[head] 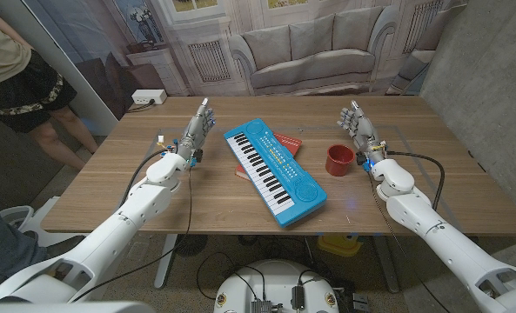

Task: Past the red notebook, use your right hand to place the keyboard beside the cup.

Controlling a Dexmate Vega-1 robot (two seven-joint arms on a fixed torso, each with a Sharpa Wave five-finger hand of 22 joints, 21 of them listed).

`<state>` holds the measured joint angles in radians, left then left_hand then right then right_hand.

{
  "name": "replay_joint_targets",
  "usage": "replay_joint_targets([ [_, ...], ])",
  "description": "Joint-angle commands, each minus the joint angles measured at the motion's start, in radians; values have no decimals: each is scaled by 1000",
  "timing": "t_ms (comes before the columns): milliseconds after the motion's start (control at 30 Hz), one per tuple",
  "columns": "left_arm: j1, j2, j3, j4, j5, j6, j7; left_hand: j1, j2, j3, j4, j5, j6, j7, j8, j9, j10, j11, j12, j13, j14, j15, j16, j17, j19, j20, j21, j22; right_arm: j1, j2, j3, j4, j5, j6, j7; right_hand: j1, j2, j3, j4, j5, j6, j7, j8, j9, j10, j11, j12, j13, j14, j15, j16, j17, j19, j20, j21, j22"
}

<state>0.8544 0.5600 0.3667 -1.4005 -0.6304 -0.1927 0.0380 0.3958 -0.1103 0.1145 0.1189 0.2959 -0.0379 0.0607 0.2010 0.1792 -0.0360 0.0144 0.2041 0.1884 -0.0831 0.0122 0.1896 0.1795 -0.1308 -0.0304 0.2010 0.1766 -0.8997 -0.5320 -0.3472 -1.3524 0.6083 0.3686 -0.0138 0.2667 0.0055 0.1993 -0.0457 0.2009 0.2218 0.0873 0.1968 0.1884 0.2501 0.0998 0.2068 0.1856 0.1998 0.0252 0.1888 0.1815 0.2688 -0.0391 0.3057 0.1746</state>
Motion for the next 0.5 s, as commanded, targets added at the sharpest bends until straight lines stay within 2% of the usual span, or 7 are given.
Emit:
replay_joint_targets([
  [33, 30, 17, -10, -40, -3, 2, 11, 5, 5, 1, -5, 5, 5, -1, 3, 6, 5, -2, 9, 3, 6, 3, 7, 2, 5, -24, 5, 3, -40, -24, 14, -64, 0, -9, -24, 7, 3, 9, -2, 7, 8, 5, 5, 3, 9, 0, 7, 1, 9, 2, 5, 1, 7, -21, -7, 3],
  [300, 20, -7, -1, 1, -11, -23, -15, 9, 7, 0, -7, 6, 11, -2, 4, 6, 13, -5, 11, 3, 17, -1, 9, 2, 9, -23, 6, 3, -73, -36, 25, -106, -12, -8, -53, 12, 5, 10, -5, 6, 10, 4, 5, 3, 9, 2, 7, 1, 8, -1, 4, 1, 5, -21, -11, 4],
  [500, 28, -4, -2, -5, -1, -32, -5, 12, 9, 0, -8, 7, 14, -3, 5, 6, 18, -3, 12, 3, 20, 1, 9, 2, 14, -21, 7, 3, -92, -45, 32, -131, -17, -6, -65, 15, 6, 11, -6, 5, 11, 3, 5, 3, 10, 1, 7, 1, 9, -2, 3, 1, 5, -21, -13, 4],
])
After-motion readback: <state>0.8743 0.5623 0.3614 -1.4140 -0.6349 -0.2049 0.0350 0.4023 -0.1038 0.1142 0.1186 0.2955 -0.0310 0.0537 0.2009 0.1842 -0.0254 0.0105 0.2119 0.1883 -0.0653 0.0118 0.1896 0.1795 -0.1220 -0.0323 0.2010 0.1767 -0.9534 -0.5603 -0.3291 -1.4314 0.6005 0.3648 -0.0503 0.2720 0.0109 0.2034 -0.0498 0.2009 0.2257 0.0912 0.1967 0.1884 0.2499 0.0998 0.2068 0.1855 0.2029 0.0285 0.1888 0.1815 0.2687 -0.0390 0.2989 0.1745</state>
